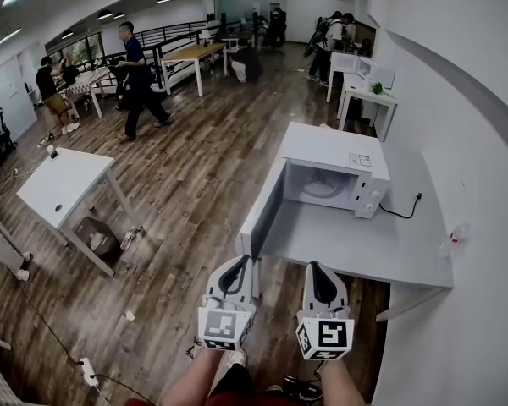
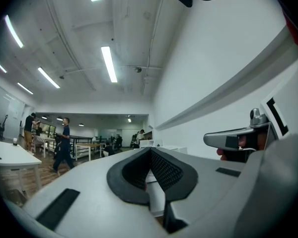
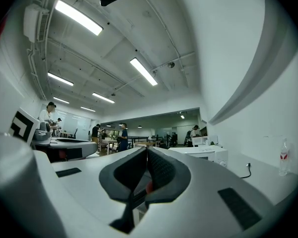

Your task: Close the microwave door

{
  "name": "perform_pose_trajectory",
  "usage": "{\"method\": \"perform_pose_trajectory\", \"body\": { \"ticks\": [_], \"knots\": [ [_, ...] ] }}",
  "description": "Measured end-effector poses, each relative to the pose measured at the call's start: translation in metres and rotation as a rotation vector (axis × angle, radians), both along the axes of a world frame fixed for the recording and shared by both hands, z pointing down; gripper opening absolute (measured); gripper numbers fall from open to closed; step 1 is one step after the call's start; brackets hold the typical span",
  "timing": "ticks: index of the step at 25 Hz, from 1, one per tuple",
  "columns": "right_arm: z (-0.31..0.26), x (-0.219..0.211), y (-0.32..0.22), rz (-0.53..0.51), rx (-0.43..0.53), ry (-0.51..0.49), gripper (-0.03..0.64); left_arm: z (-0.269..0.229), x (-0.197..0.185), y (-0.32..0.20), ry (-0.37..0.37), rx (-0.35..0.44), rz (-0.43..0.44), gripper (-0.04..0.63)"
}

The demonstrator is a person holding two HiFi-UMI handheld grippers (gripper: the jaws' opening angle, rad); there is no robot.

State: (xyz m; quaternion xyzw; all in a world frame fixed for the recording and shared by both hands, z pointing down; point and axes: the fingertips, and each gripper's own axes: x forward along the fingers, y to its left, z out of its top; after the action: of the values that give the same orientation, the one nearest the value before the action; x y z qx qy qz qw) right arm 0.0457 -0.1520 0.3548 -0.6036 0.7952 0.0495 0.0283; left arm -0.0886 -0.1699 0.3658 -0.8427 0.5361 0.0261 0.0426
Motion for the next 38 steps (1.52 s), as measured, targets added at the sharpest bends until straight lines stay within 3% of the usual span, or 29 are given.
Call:
{"method": "perform_pose_trajectory", "body": {
  "ticks": [12,21,23,25,38],
  "knots": [
    [0.061,-0.050,-0.081,-0.034,-0.116,0.029,0.029,0.059,-0.032,-0.078,-0.037,-0.058,0.053,0.026],
    [0.112,-0.069,-0.112,-0.030,-0.234,0.053,0.029,0.116,-0.046,-0.108,-0.080,-0.136,0.168,0.049],
    [0.118,-0.073,-0.118,-0.030,-0.242,0.062,0.029,0.126,-0.048,-0.114,-0.082,-0.150,0.207,0.118],
    [0.123,-0.074,-0.123,-0.034,-0.244,0.078,0.029,0.134,-0.048,-0.120,-0.090,-0.154,0.252,0.142],
    [0.148,-0.065,-0.145,0.048,-0.328,0.102,0.029,0.173,-0.025,-0.142,-0.220,-0.185,0.662,0.212]
  ]
}}
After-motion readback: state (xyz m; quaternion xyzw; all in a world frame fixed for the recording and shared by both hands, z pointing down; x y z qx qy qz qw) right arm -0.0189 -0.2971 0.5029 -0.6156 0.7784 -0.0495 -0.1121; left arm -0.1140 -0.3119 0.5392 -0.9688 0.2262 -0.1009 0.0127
